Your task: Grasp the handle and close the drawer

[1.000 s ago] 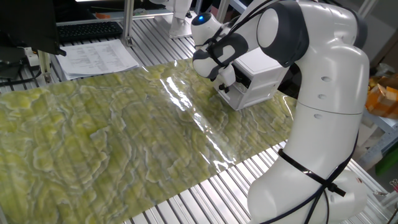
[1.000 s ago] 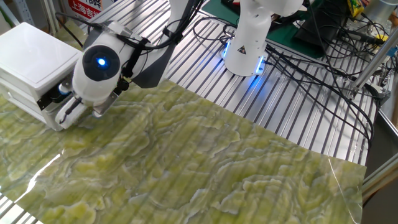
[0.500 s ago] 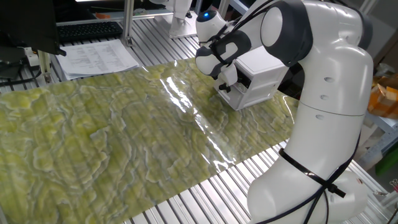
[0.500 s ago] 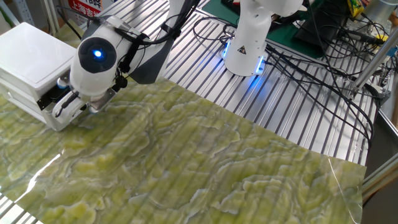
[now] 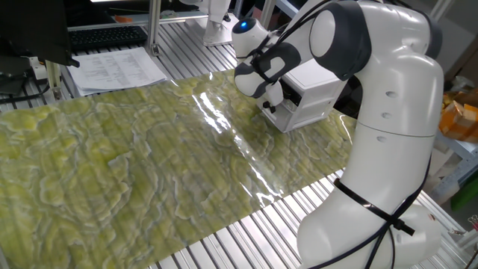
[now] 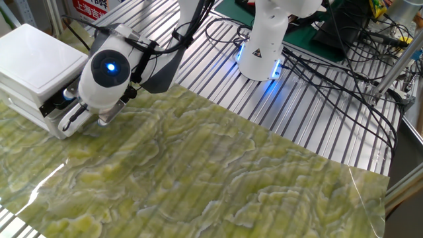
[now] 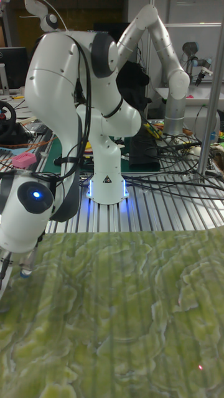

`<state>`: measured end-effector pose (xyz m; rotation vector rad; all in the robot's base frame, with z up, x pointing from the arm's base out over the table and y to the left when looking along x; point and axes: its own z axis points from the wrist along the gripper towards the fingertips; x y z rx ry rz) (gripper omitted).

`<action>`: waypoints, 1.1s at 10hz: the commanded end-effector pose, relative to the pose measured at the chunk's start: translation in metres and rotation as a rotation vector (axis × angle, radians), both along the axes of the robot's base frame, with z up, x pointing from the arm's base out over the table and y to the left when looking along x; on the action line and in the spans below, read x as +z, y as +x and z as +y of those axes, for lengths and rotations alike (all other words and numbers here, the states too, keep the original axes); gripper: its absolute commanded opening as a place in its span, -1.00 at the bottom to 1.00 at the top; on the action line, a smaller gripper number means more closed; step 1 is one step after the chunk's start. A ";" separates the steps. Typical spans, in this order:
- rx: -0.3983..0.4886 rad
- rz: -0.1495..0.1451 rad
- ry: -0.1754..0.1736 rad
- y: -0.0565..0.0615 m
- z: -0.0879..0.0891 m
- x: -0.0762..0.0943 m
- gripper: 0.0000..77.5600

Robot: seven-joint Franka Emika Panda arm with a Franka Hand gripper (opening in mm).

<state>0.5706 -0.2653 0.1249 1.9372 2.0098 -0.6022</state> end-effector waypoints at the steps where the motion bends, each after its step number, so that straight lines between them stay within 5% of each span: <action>1: -0.002 -0.002 -0.014 0.002 -0.001 0.000 1.00; 11: 0.029 0.000 -0.012 0.006 -0.004 -0.008 1.00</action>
